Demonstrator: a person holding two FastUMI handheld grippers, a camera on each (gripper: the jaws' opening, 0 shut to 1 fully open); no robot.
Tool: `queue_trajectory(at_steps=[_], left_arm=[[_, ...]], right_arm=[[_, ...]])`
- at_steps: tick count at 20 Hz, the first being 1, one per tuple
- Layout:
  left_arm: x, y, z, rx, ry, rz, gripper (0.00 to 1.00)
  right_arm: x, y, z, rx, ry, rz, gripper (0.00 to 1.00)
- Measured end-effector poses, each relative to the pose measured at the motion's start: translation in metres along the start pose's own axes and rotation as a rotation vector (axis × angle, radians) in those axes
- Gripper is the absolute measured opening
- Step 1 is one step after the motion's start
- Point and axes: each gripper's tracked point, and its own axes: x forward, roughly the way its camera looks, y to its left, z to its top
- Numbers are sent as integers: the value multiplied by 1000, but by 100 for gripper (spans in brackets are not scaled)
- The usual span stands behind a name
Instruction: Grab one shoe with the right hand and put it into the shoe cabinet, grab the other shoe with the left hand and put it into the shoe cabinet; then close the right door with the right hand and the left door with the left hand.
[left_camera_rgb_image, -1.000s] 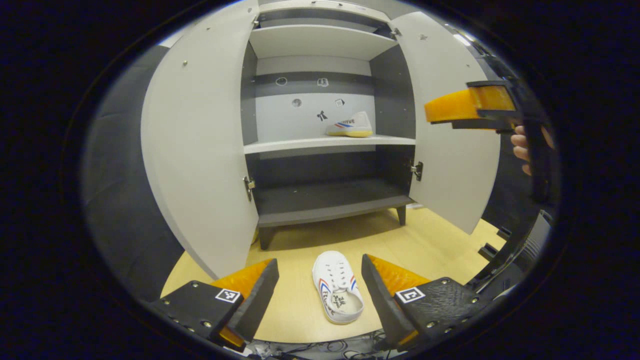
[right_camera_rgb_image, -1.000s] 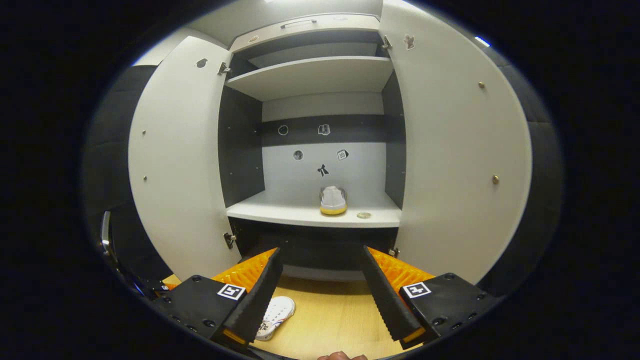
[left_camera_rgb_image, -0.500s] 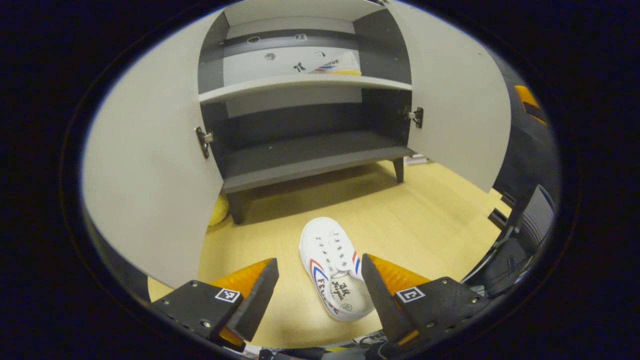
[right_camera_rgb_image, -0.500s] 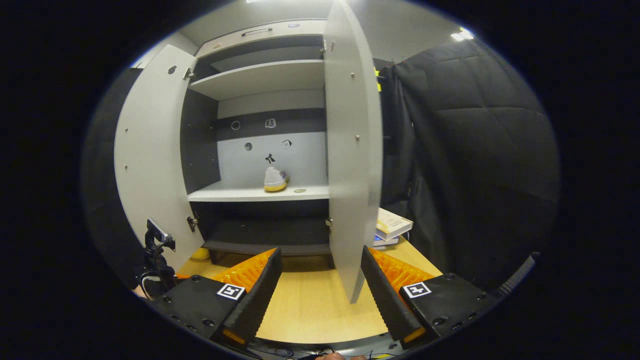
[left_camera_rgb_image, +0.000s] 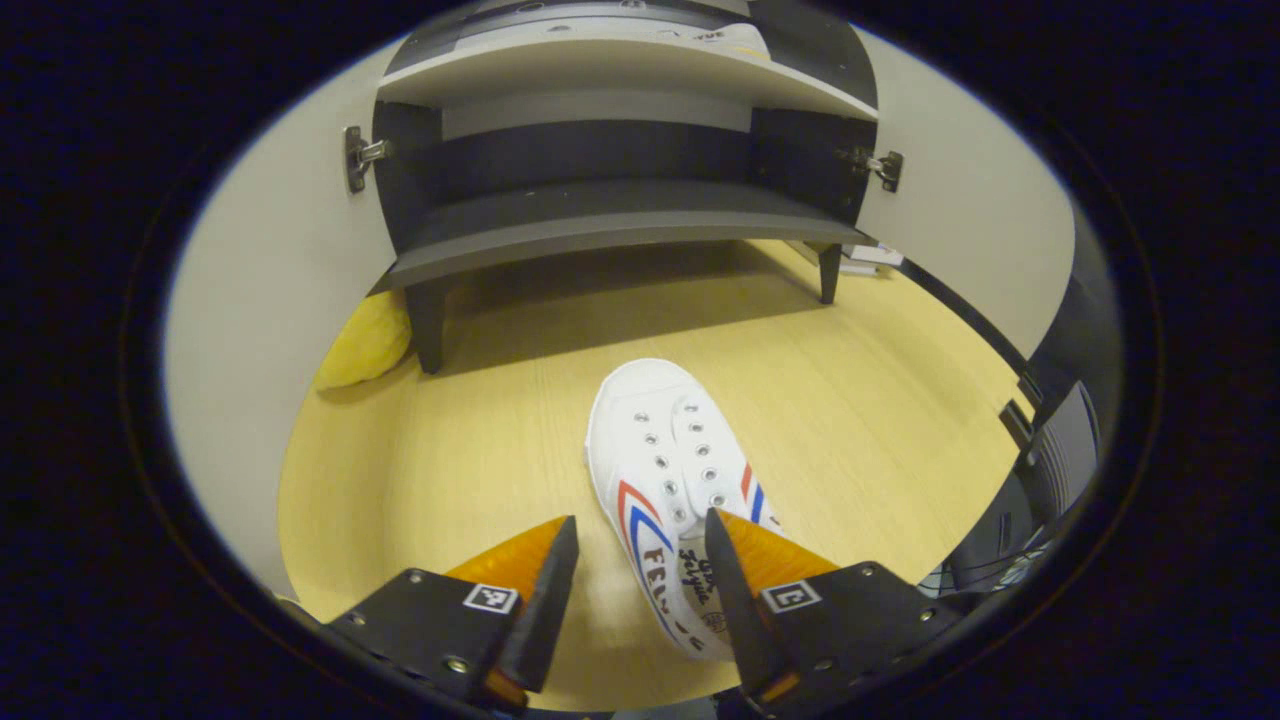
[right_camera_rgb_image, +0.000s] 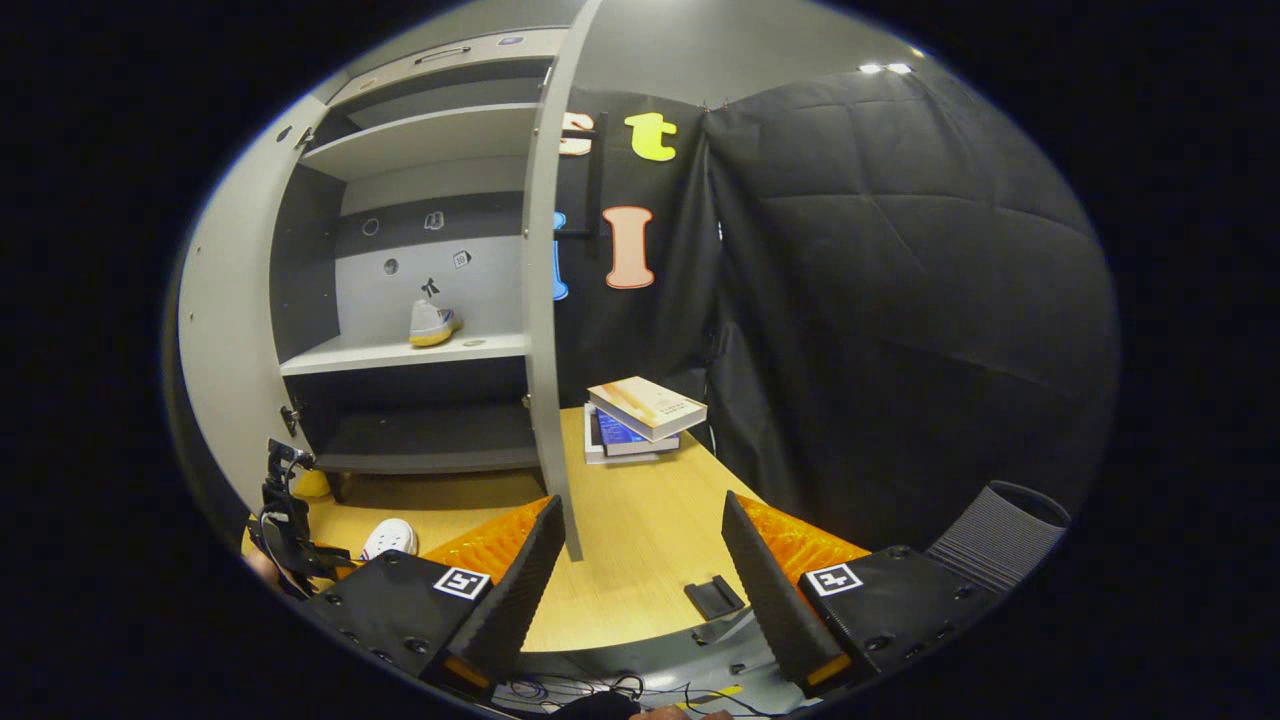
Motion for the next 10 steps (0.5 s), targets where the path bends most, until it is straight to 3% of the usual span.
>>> queue_trajectory(at_steps=[1, 5, 7, 9, 10], left_arm=[[3, -3, -4, -21, 16, -20, 66], [15, -9, -8, -96, 43, -75, 66], [14, -10, -16, -161, 72, -85, 51], [15, -9, -19, -172, 88, -98, 53], [15, -11, -20, -180, 96, -100, 48]], right_arm=[[0, -9, -2, 11, 8, -19, 98], [4, -42, -13, 41, 36, -98, 99], [6, -56, -13, 61, 46, -125, 99], [12, -64, -12, 70, 56, -142, 98], [15, -67, -11, 70, 56, -149, 99]])
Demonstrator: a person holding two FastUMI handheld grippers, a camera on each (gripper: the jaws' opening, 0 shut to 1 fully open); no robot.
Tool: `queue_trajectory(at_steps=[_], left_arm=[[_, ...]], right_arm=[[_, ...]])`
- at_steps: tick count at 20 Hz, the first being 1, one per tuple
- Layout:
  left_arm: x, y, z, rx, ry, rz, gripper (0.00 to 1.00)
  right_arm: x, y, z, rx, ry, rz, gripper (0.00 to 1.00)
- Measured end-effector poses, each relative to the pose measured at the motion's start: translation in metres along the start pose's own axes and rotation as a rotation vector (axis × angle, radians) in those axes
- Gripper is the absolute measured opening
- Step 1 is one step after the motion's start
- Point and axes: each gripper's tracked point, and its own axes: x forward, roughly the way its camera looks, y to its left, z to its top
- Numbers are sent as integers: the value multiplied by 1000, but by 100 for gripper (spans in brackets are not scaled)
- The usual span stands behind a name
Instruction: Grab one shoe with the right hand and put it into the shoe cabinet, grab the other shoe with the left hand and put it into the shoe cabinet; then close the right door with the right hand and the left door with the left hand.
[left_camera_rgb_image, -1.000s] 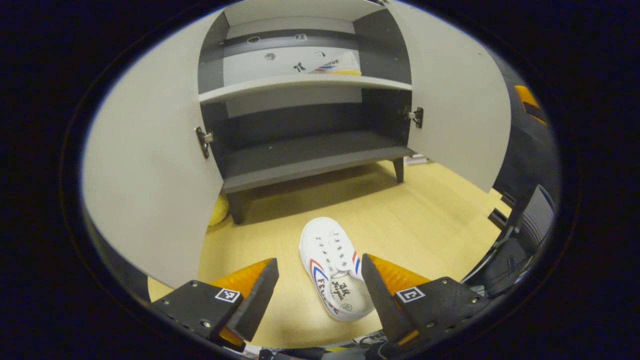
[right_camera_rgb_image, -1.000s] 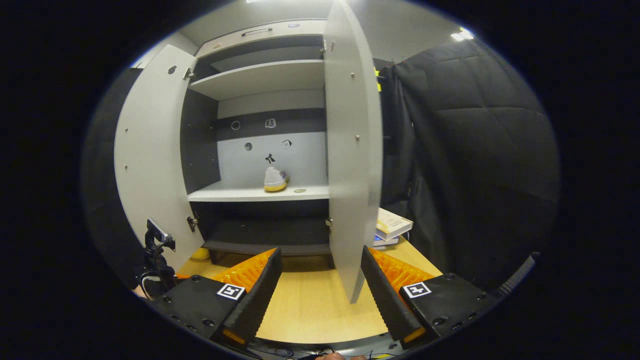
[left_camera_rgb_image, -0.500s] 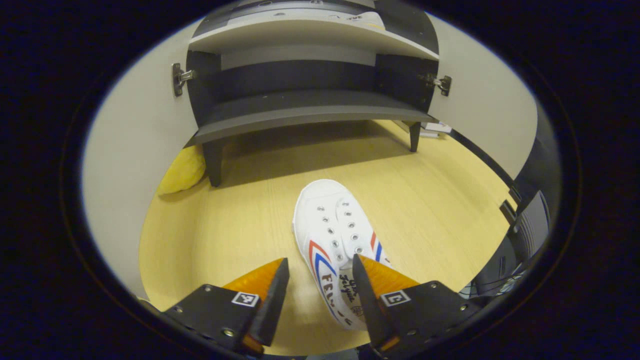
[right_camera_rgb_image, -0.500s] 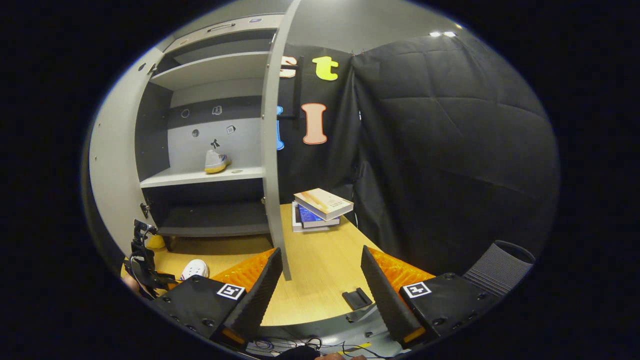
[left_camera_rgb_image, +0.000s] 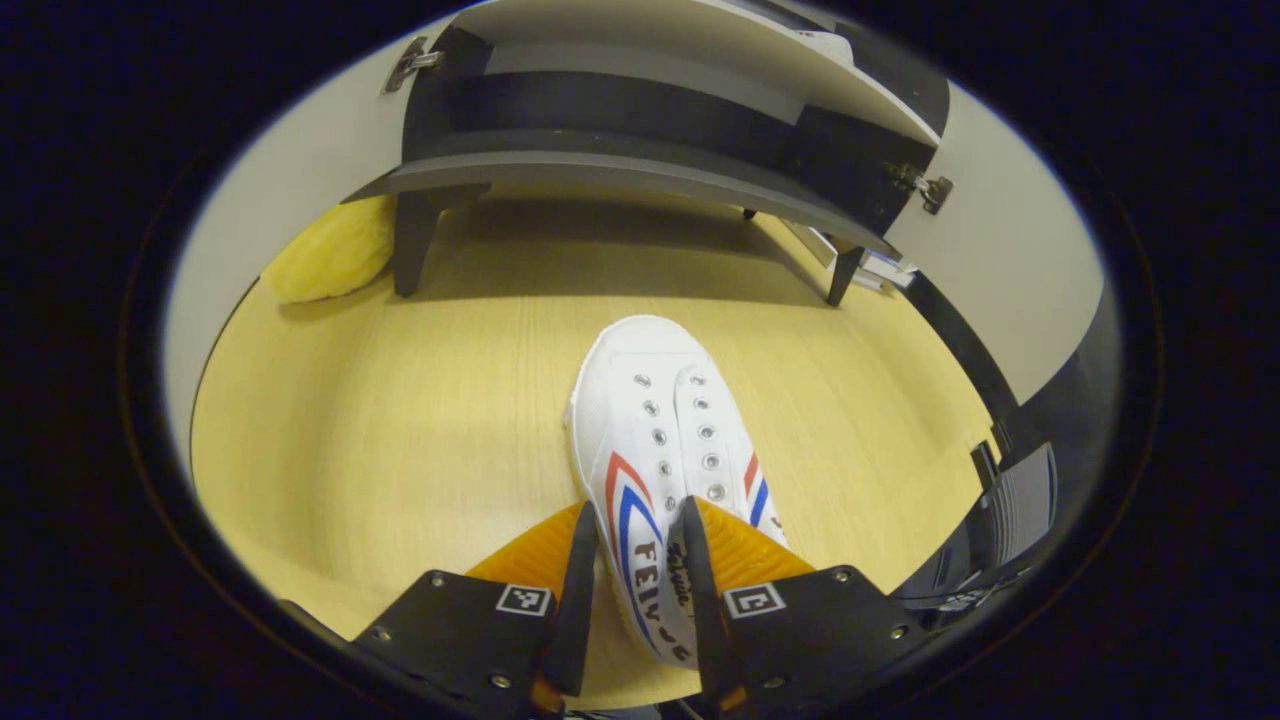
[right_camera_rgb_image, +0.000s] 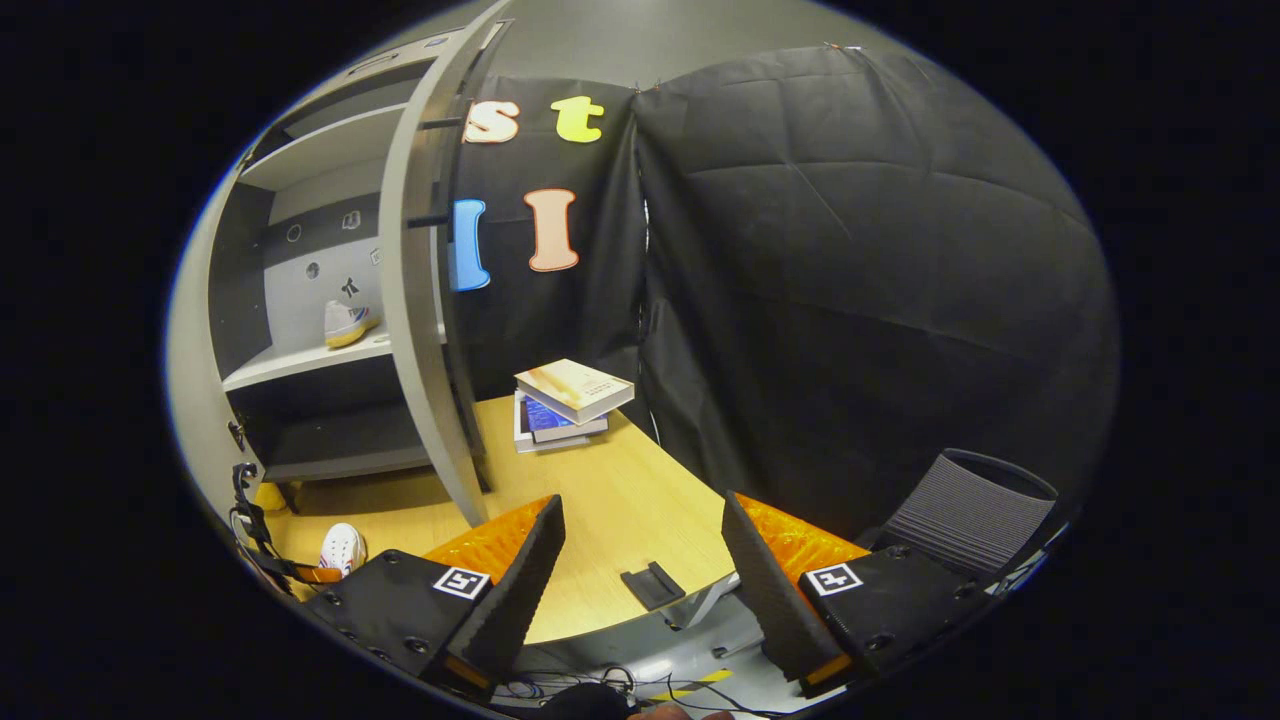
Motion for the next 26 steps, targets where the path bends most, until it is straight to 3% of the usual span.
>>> queue_trajectory(at_steps=[1, 3, 4, 5, 6, 8, 10, 11, 18, 21, 26], left_arm=[[-1, 2, 0, -3, 18, 16, 47], [1, 3, 0, -41, 49, 42, 35], [4, 5, 3, -59, 46, 57, 34], [5, 4, 1, -79, 63, 66, 23], [-4, 8, 5, -88, 52, 88, 23], [2, 5, 2, -124, 64, 105, 10], [1, 7, 6, -132, 42, 134, 10], [1, 5, 3, -140, 38, 140, 2], [5, 10, 9, -168, -10, 210, 0], [2, 11, 17, -179, -65, 220, 4], [2, 14, 29, -197, -186, 235, 0]], right_arm=[[2, -4, 5, 0, -5, -4, 98], [7, -11, 17, 2, -18, -7, 98], [13, -11, 23, 7, -21, -7, 99], [19, -11, 28, 12, -21, -3, 99], [27, -12, 31, 15, -21, 5, 99], [43, -12, 40, 7, -39, 24, 99], [58, -13, 50, 4, -56, 40, 99], [64, -12, 55, 10, -62, 52, 99], [111, -15, 61, 24, -78, 140, 99], [134, -14, 59, 19, -73, 177, 98], [157, -3, 70, 11, -73, 226, 98]])
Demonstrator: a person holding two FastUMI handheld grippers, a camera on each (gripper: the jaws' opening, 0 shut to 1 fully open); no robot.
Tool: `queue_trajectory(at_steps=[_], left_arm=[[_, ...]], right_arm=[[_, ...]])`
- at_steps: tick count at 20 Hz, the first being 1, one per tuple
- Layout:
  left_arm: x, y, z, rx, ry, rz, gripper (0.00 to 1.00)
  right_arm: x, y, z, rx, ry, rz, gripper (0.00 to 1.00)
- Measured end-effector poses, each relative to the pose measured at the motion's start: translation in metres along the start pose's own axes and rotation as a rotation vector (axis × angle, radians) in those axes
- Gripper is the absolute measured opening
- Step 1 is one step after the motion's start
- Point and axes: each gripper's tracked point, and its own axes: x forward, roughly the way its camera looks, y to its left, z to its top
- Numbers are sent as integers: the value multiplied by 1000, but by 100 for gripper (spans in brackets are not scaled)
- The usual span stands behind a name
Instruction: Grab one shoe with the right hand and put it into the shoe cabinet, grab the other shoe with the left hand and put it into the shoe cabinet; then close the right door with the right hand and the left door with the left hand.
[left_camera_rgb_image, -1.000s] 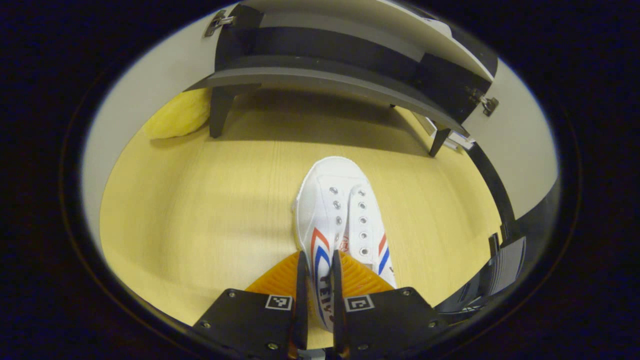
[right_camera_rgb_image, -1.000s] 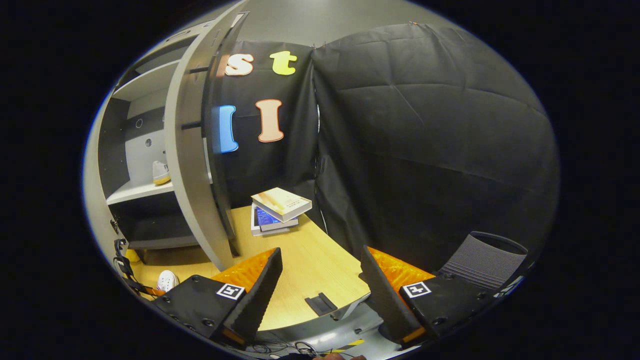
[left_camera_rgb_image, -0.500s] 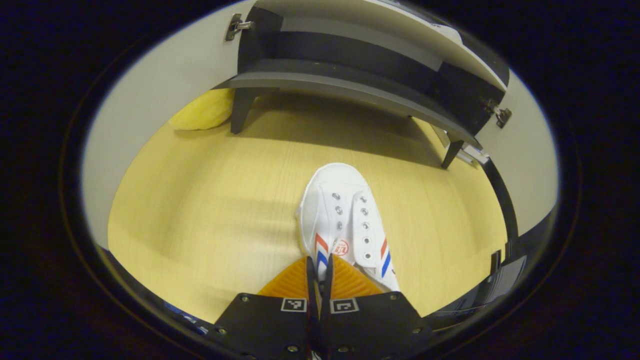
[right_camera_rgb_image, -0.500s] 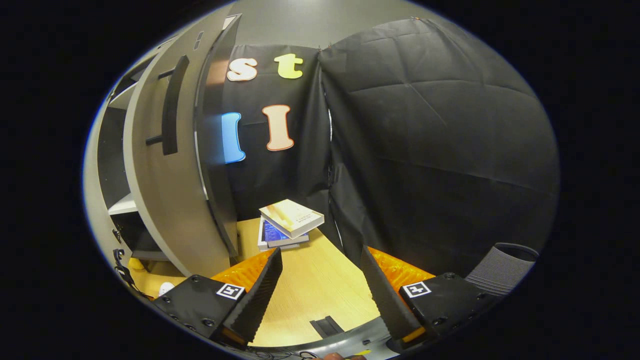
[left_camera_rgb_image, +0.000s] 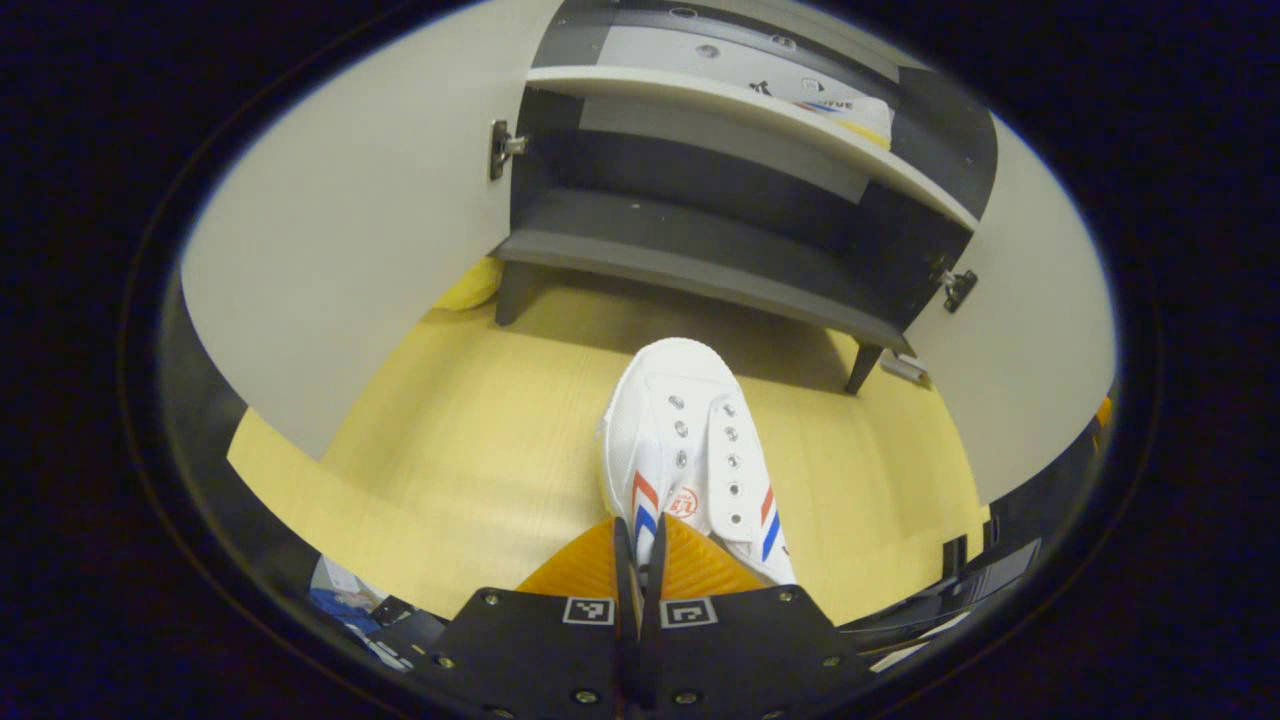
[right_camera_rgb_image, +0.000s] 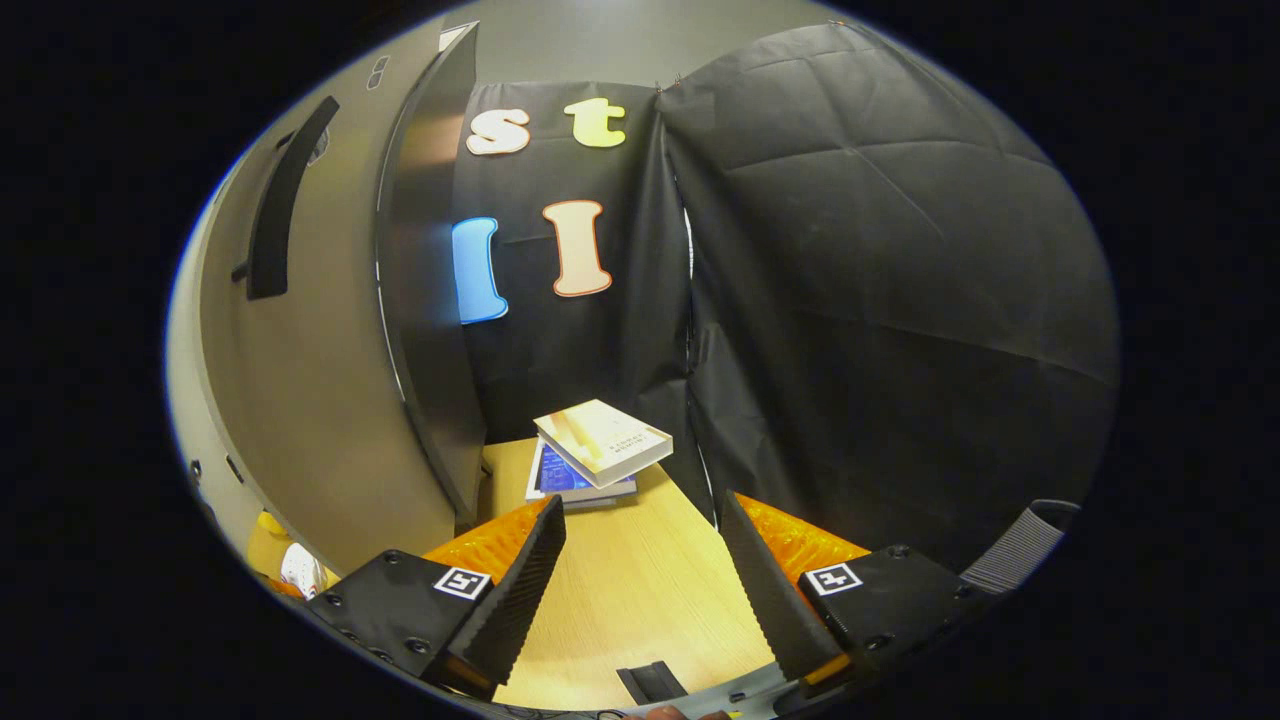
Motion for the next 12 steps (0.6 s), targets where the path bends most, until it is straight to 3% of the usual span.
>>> queue_trajectory(at_steps=[8, 12], left_arm=[[-2, -1, 6, 51, -246, -35, 1], [2, -2, 4, 45, -352, -89, 2]], right_arm=[[23, 13, 8, 9, -19, 45, 98], [25, 8, 10, 23, -34, 26, 98]])
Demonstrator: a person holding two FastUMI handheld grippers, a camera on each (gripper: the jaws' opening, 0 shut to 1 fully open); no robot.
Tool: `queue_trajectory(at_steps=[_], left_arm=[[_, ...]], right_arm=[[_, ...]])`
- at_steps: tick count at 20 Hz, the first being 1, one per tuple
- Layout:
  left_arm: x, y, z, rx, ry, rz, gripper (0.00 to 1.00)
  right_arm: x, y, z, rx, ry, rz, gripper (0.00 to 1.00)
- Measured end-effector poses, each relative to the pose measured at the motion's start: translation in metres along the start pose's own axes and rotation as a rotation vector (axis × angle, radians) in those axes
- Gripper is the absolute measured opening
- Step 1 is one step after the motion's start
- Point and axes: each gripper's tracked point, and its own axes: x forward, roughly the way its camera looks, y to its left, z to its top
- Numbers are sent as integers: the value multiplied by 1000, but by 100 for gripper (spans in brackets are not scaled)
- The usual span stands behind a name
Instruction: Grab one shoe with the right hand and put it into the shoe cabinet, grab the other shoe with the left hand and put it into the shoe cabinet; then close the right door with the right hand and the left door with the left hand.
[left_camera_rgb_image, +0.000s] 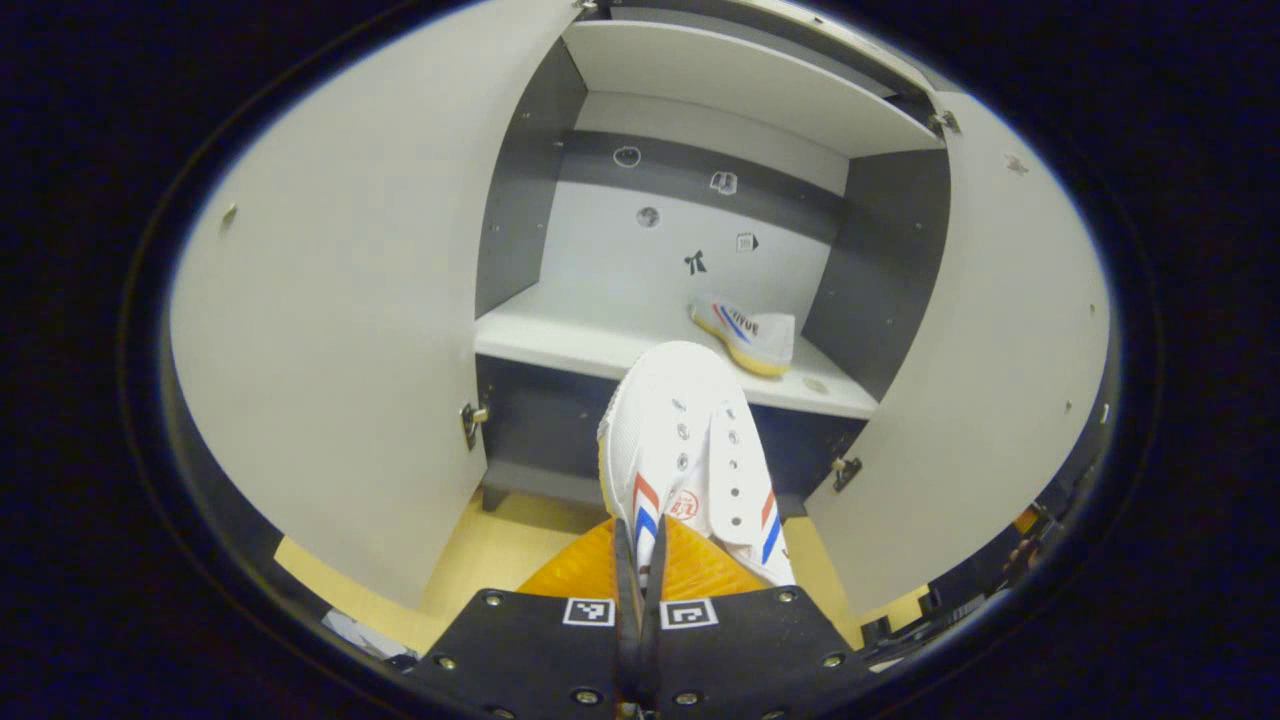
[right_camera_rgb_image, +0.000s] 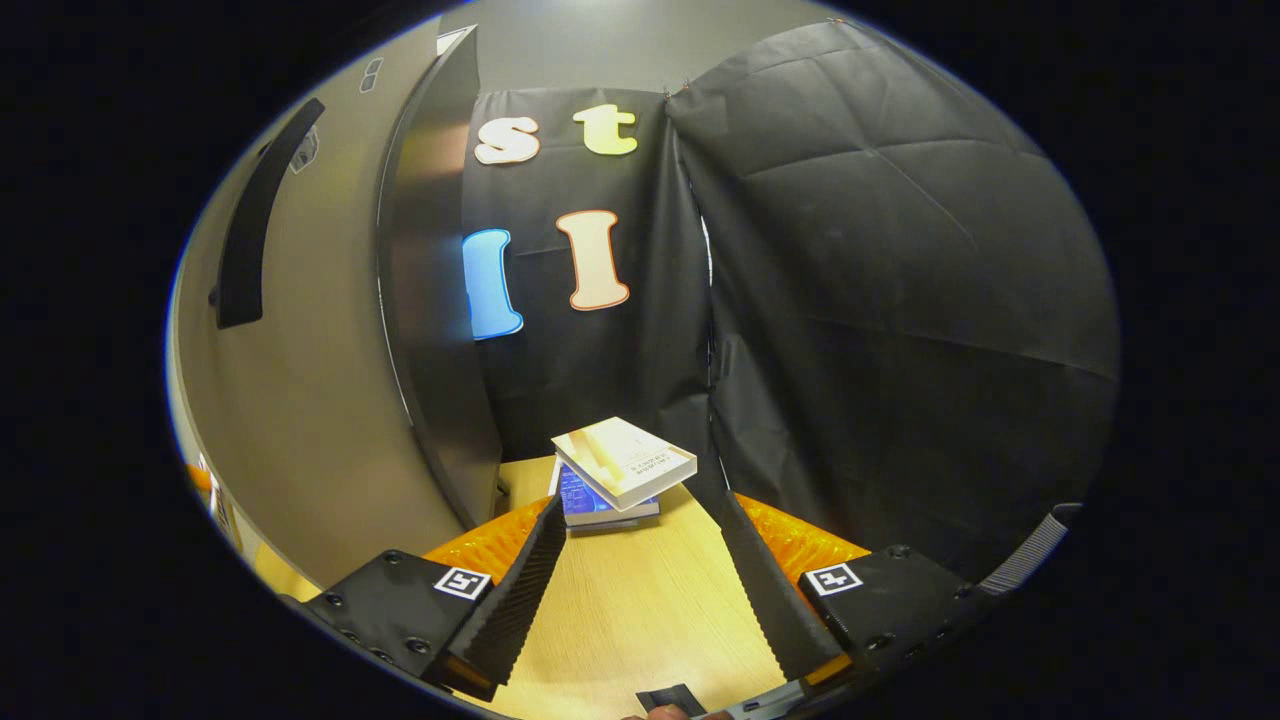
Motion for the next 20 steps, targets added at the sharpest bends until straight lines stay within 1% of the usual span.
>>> queue_trajectory(at_steps=[2, 4, 10, 14, 15, 17, 18, 20], left_arm=[[2, 0, 0, 18, -52, 2, 0], [3, -1, 1, 30, -98, 0, 1], [2, -1, 4, 2, -176, -18, 0], [4, -1, 3, 2, -202, -26, 1], [4, 0, 2, 12, -213, -16, 1], [2, 0, 3, 38, -224, 30, 0], [-1, -2, 4, 38, -216, 38, 2], [2, -2, 2, 18, -186, 14, 1]], right_arm=[[-1, -6, 3, 14, -16, -17, 98], [-4, -12, 3, 22, -21, -37, 98], [-15, -29, 3, 31, -20, -79, 98], [-19, -36, -3, 44, -13, -101, 98], [-20, -37, -3, 50, -9, -105, 98], [-21, -40, -2, 60, -10, -117, 98], [-21, -41, -2, 63, -10, -123, 98], [-21, -44, -3, 65, -6, -134, 98]])
